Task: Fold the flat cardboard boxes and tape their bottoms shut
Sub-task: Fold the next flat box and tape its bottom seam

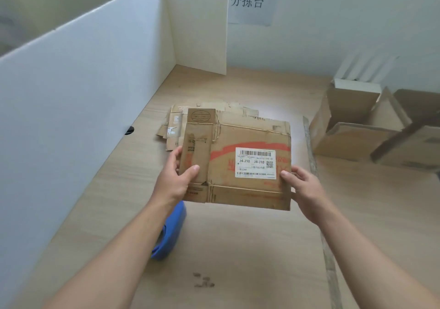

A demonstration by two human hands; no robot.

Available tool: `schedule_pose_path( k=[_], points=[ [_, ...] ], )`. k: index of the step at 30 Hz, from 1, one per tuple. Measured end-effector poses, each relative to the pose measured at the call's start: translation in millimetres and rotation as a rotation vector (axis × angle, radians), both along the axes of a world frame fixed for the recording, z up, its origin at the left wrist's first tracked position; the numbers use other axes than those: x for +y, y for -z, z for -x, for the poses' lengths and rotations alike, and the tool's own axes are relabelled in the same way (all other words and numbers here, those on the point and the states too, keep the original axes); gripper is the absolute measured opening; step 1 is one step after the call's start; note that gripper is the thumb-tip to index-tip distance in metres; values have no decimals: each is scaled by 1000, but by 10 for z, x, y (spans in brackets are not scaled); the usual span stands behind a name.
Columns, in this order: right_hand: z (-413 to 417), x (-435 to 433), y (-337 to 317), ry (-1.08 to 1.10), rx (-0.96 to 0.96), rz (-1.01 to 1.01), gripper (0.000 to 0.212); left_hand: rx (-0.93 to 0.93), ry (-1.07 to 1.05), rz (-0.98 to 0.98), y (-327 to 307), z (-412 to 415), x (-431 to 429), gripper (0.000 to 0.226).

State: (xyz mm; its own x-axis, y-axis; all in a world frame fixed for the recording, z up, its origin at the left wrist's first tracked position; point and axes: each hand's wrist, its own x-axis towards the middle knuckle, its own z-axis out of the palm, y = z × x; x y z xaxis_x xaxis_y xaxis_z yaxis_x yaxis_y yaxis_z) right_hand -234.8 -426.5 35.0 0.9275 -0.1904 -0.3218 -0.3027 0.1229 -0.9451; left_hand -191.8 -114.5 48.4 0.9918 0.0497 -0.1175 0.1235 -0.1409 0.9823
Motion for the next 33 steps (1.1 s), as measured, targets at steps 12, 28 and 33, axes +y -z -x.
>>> schedule_pose_path(
  k=[12, 28, 33],
  points=[
    [1217, 98, 55, -50, -164, 14, 35, 17, 165, 15, 53, 1221, -120, 71],
    [1631, 299, 254, -84, -153, 141, 31, 87, 400, 25, 213, 1348, 48, 82],
    [1546, 348, 195, -30, -150, 57, 51, -41, 273, -101, 215, 1302, -23, 77]
  ],
)
